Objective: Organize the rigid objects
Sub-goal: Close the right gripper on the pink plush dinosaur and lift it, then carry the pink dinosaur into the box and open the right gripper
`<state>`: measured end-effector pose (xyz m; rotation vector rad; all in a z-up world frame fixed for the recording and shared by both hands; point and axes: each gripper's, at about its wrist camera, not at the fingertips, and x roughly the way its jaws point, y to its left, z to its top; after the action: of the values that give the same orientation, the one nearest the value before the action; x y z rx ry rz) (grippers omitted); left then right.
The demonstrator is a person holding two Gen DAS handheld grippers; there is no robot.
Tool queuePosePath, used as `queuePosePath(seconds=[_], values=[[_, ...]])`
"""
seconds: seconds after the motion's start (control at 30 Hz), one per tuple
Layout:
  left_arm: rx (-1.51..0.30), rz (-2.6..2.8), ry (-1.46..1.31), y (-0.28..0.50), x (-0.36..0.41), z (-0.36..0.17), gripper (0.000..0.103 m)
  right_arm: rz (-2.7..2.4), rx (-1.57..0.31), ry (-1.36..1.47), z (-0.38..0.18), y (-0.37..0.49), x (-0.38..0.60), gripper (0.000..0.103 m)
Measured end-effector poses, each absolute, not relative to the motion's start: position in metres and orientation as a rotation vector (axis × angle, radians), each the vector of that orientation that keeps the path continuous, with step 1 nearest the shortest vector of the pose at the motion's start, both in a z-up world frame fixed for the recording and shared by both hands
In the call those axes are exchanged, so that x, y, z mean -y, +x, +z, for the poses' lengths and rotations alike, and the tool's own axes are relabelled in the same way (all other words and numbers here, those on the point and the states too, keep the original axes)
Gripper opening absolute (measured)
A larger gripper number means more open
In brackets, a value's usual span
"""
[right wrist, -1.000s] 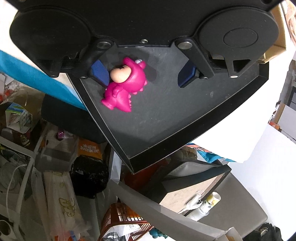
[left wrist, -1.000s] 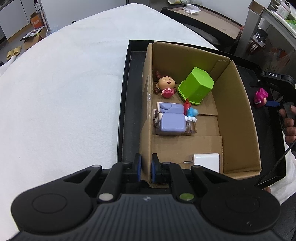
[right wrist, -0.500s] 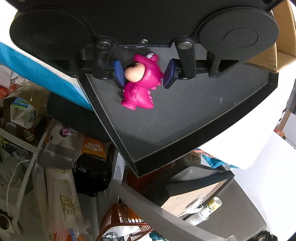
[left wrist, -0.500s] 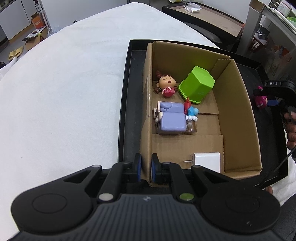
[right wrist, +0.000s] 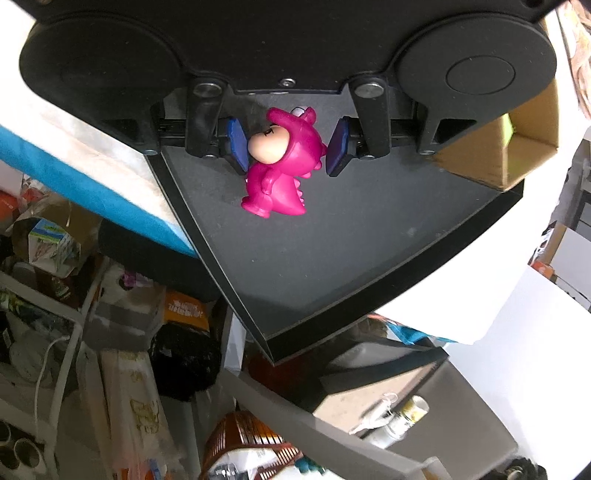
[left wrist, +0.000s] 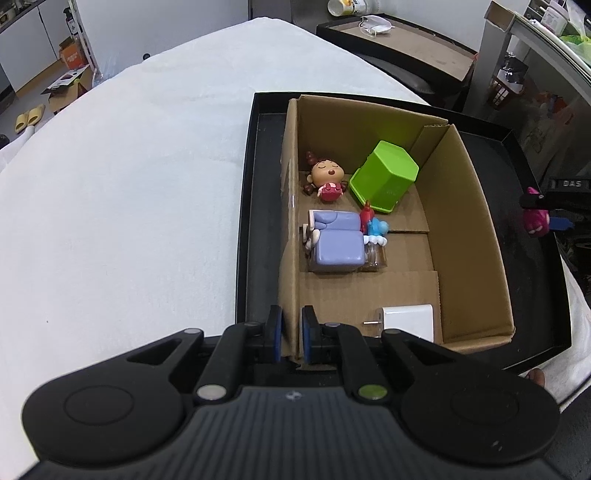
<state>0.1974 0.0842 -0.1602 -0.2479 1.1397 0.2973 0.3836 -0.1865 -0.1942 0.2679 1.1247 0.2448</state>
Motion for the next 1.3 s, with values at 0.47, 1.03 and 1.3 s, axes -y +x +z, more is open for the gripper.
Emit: queuePosePath(seconds=[0.47, 1.03, 1.3], values=[[-1.121, 0.279, -0.274, 0.193, -0.089, -0.162, 0.010, 0.301, -1.078, 0.261, -0.150, 0.351, 0.187, 0.045], [-1.102, 0.251, -0.312, 0.189, -0.097, -0.163, 0.010, 0.399, -1.028, 0.190, -0.106, 0.337, 0.143, 0.045], [-1.094, 0.244, -0.338, 0.188, -0.100, -0.163, 0.010, 0.448, -1.026, 0.150, -0.097, 0.333, 0.115, 0.045]])
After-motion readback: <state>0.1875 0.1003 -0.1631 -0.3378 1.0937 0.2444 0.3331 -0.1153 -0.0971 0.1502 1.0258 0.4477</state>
